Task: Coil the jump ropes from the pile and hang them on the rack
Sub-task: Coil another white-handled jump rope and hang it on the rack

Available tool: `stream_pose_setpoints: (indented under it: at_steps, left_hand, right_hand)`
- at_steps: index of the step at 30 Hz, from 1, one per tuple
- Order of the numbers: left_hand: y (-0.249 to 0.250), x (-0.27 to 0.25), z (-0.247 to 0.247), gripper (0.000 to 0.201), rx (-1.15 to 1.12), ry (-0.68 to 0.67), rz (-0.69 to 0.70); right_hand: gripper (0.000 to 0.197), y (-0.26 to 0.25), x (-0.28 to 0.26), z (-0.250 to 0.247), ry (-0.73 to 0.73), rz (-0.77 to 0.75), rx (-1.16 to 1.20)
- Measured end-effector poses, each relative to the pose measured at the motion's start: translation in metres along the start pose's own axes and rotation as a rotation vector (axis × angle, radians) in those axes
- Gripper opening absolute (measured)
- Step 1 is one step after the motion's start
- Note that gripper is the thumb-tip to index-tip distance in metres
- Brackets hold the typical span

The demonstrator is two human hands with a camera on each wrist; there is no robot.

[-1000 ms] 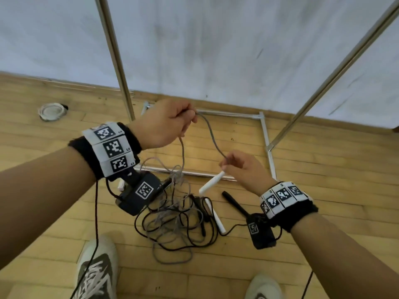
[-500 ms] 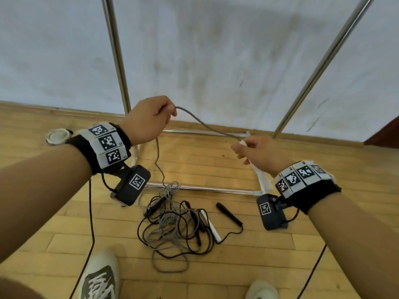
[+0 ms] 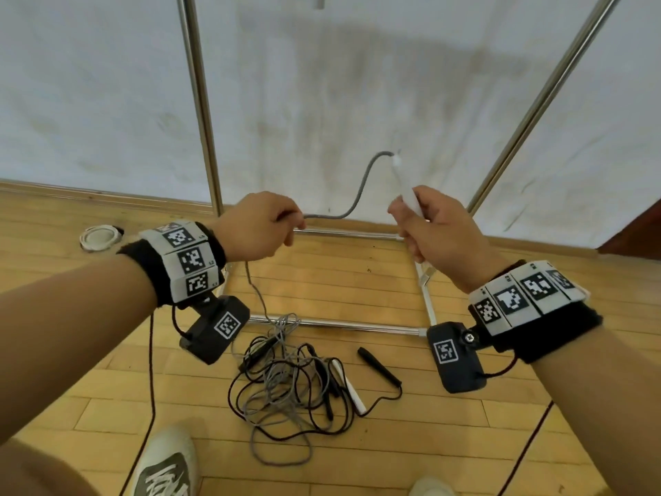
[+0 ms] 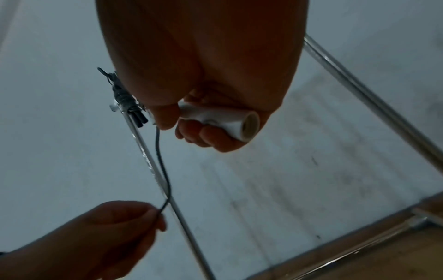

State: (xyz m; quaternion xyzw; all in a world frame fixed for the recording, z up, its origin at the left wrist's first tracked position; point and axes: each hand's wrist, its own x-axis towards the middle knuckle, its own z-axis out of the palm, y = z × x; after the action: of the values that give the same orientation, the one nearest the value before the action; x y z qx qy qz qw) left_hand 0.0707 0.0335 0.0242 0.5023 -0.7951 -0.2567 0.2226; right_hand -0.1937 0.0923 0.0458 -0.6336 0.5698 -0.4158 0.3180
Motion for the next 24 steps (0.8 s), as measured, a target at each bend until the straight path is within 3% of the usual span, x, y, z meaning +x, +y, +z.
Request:
stream_pose_setpoints:
  at_steps: [2,7,11,18,24]
  left_hand:
    - [0.01,0.001,0.007,0.025,-0.005,-0.044,0.02]
    - [0.033,0.002,0.023,0.024,0.033,-0.14,0.095]
    - [0.039,0.002,0.029,0.024,0.037,-0.149,0.156]
    - [0.002,0.0,0.026,0.028,0.057,-0.283,0.054]
    - [-0.034,-0.003,0.027,0.028,0.247,-0.446,-0.019]
  right_hand:
    - [0.008,-0.008,-0.004,0.007,-0.009,-0.061,0.018]
    - [0.021,-0.008,-0.008,0.018,-0.017,-0.122,-0.147]
    - [0.009,0.0,-0.007,0.024,-0.005,-0.132,-0.244]
    - [0.015,0.005,0.018,-0.007,0.212,-0.12,-0.195]
    - [0.016,0.019,0.025,-0.019,0.244,-0.067,-0.22]
